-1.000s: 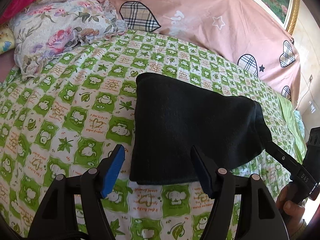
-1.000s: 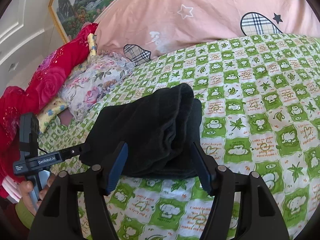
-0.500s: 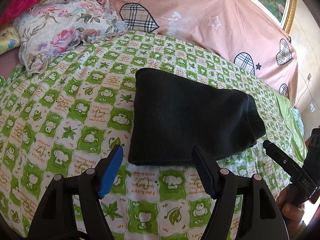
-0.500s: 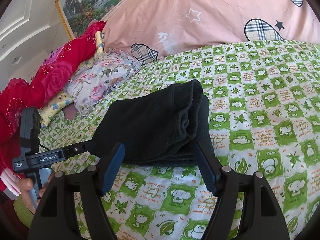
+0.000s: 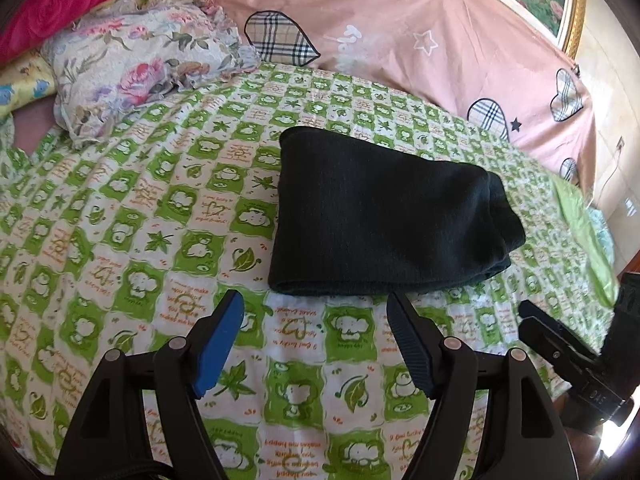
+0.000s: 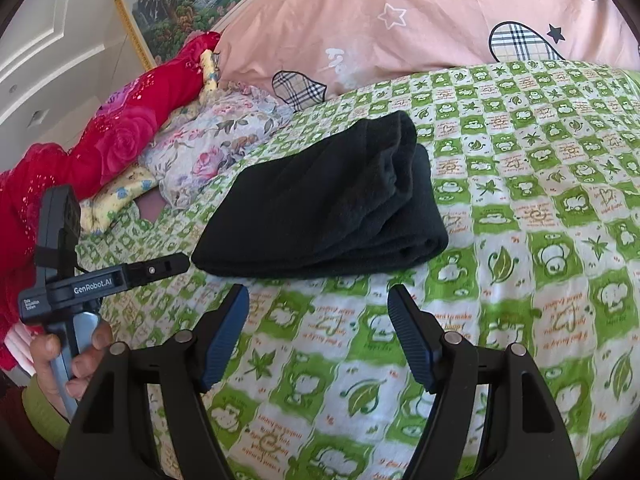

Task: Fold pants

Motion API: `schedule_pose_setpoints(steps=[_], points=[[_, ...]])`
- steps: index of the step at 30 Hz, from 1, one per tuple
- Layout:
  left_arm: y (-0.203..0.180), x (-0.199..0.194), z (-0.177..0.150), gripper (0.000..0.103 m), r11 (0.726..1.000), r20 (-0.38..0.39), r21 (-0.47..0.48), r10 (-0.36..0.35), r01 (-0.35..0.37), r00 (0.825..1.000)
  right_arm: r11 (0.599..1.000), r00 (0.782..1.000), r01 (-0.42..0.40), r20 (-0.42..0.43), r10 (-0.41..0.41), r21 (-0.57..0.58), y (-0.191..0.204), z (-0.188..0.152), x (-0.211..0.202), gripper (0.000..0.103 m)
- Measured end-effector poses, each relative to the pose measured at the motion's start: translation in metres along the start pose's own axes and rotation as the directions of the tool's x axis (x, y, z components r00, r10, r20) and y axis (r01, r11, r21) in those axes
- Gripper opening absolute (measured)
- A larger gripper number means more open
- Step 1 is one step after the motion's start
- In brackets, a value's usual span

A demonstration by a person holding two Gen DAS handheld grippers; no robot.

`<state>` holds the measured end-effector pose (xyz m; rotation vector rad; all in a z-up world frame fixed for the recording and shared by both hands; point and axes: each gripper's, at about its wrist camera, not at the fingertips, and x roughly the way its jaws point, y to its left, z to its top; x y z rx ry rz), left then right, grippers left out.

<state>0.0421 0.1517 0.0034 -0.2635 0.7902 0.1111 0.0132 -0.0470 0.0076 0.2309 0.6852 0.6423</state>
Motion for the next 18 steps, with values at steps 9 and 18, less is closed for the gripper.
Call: schedule_pose_setpoints(steps=[9, 18], points=[[-0.003, -0.007, -0.012, 0.081, 0.996, 0.01, 0.028, 0.085, -0.085, 0.996, 0.999, 1.0, 0.008, 0.003, -0.008, -0.031, 0.009, -0.006, -0.005, 0.076], [-0.002, -0.01, -0.019, 0.083, 0.985, 0.018, 0.047, 0.166, -0.166, 0.986, 0.999, 1.0, 0.009, -0.022, -0.01, -0.049, 0.013, -0.019, -0.003, 0.077]])
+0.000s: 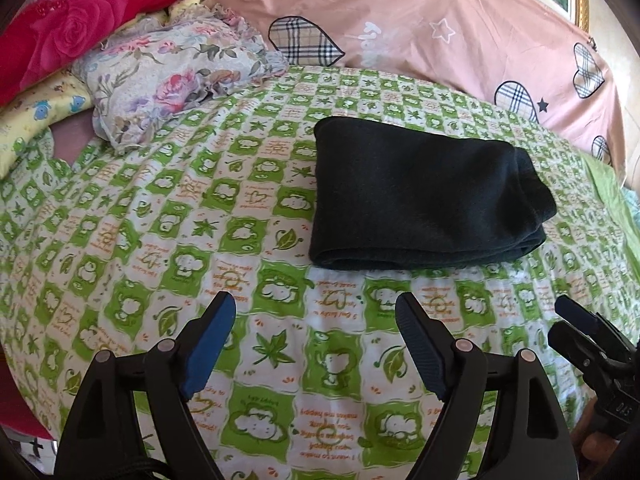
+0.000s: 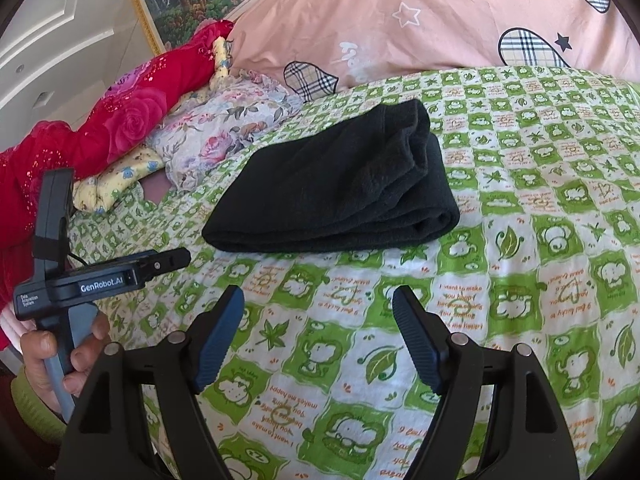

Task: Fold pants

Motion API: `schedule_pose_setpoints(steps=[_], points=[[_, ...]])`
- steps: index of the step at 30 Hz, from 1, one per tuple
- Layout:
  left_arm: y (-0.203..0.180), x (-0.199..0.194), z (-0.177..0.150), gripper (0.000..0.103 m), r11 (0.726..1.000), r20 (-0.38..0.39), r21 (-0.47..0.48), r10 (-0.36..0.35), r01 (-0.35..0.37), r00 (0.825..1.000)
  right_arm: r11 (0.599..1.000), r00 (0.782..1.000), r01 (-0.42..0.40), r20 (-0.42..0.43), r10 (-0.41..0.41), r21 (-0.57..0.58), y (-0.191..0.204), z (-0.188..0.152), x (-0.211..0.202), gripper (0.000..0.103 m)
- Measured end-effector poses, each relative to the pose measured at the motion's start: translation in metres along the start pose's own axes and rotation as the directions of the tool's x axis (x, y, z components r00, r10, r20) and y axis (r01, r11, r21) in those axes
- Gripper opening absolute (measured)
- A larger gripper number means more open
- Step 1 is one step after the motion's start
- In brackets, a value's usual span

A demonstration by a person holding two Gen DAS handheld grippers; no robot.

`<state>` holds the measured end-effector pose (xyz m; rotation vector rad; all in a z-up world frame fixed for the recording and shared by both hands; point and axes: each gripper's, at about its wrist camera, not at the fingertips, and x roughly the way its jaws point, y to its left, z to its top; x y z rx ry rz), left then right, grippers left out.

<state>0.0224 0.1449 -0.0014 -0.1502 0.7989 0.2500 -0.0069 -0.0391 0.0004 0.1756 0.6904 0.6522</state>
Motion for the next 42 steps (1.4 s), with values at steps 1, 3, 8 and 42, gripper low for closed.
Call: schedule_pose_setpoints(steps=[1, 3, 8, 42], points=[[0.0, -0.001, 0.0, 0.083, 1.0, 0.005, 0.004, 0.008, -0.008, 1.0, 1.0, 1.0, 0.0, -0.003, 0.0, -0.004, 0.001, -0.001, 0.0, 0.077], [0.0, -0.003, 0.0, 0.083, 1.0, 0.018, 0.012, 0.026, -0.026, 1.0, 1.0, 1.0, 0.0, -0.004, -0.001, -0.018, 0.003, 0.001, 0.0, 0.077], [-0.007, -0.007, 0.001, 0.084, 0.996, 0.042, 0.047, 0.069, -0.071, 0.997, 0.996, 1.0, 0.028, 0.005, -0.027, -0.088, 0.014, 0.007, -0.005, 0.079], [-0.029, 0.014, 0.01, 0.093, 0.996, 0.158, 0.079, 0.039, -0.052, 0.987, 0.976, 0.991, 0.118, 0.087, -0.104, -0.181, 0.006, 0.038, 0.028, 0.097]])
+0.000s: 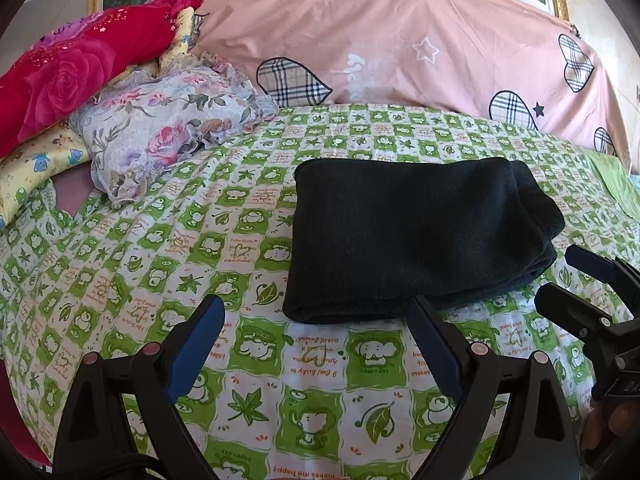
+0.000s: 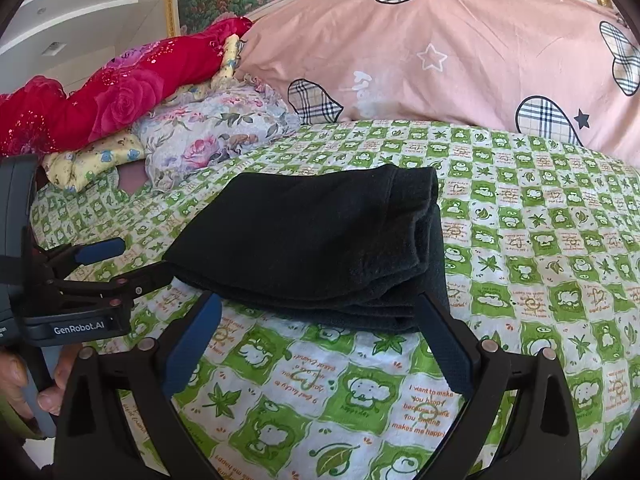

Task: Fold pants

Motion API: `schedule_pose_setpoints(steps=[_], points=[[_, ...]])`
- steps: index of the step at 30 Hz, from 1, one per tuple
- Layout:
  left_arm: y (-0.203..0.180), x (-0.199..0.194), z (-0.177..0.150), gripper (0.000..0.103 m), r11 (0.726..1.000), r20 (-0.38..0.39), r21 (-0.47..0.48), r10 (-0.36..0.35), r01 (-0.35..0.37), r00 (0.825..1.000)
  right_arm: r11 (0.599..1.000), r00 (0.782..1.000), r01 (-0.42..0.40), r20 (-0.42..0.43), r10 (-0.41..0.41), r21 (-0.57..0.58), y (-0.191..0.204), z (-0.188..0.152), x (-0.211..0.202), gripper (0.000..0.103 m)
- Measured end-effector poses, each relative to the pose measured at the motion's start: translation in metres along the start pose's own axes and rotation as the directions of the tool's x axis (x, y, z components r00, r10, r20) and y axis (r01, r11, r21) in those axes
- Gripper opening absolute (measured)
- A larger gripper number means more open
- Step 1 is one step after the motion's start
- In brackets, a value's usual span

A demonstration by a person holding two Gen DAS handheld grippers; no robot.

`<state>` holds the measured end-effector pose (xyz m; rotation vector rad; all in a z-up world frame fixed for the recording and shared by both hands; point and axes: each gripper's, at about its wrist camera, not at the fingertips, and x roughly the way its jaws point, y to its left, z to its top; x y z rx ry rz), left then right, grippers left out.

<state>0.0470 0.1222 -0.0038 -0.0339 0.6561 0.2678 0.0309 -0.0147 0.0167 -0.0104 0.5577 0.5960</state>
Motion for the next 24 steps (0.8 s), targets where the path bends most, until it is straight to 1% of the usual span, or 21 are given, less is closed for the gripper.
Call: schedule_pose_setpoints(steps=[5, 24], points=[[-0.001, 0.005, 0.0, 0.093, 1.0, -0.008, -0.001, -0.001, 0.001, 1.0, 1.0, 1.0, -0.007, -0.015, 0.008, 0.02, -0.004, -0.002, 0.005, 0.097], [-0.001, 0.015, 0.002, 0.094, 1.0, -0.032, -0.012, -0.002, 0.002, 0.999, 1.0, 0.999, -0.016, -0.03, 0.016, 0.016, -0.004, -0.002, 0.012, 0.098]])
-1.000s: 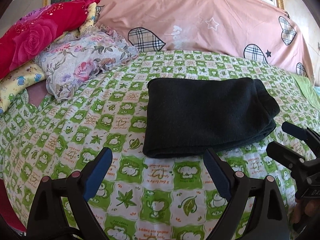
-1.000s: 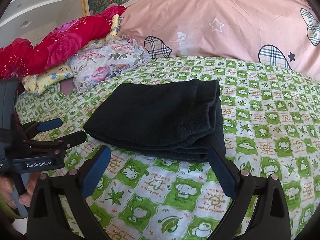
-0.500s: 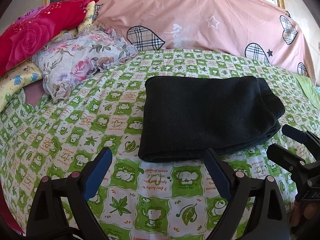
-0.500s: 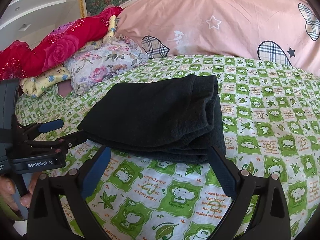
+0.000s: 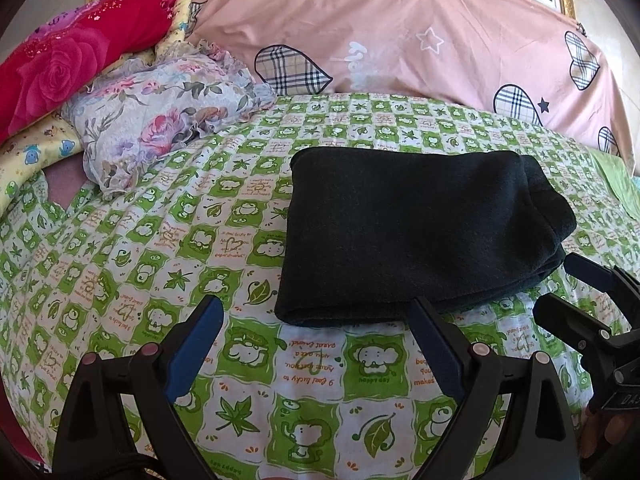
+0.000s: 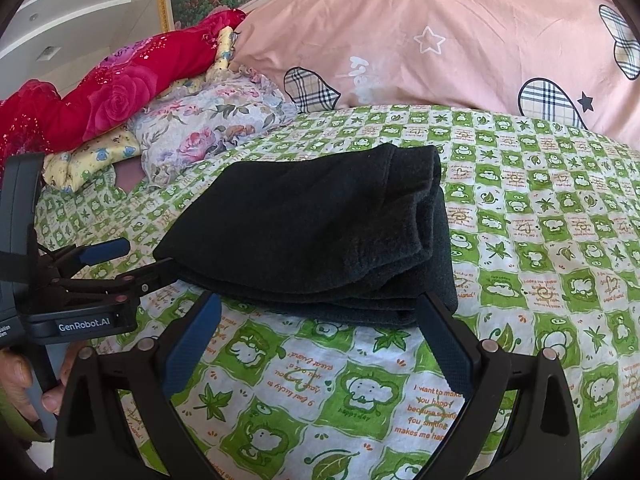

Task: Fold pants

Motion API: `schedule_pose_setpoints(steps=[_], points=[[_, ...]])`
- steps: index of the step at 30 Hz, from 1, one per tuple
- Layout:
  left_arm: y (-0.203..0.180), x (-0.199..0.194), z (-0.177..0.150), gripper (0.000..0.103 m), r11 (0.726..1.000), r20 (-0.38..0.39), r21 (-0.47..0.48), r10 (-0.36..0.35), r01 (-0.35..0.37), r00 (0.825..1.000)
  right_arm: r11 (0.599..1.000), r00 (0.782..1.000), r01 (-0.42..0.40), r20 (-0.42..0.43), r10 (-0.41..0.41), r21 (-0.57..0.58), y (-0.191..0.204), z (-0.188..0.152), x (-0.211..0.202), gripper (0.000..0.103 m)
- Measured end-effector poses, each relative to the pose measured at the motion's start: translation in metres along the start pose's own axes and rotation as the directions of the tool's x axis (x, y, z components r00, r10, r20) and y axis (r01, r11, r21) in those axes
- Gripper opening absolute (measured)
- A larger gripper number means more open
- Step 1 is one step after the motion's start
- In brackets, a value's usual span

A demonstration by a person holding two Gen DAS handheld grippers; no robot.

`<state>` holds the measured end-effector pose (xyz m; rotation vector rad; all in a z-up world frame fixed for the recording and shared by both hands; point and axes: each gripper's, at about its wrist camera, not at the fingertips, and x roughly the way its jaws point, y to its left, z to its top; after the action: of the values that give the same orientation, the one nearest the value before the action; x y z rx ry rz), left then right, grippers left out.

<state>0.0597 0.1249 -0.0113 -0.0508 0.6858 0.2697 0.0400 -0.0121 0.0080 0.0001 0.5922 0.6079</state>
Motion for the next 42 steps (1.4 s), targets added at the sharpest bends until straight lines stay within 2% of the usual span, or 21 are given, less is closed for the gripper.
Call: schedule_pose_setpoints(steps=[42], points=[[0.0005, -0.001, 0.0006, 0.095, 1.0, 0.004, 0.007, 0.004, -0.004, 1.0, 1.0, 1.0, -0.001, 0.005, 0.001, 0.0, 0.0041, 0.0009, -0.002, 0.098]])
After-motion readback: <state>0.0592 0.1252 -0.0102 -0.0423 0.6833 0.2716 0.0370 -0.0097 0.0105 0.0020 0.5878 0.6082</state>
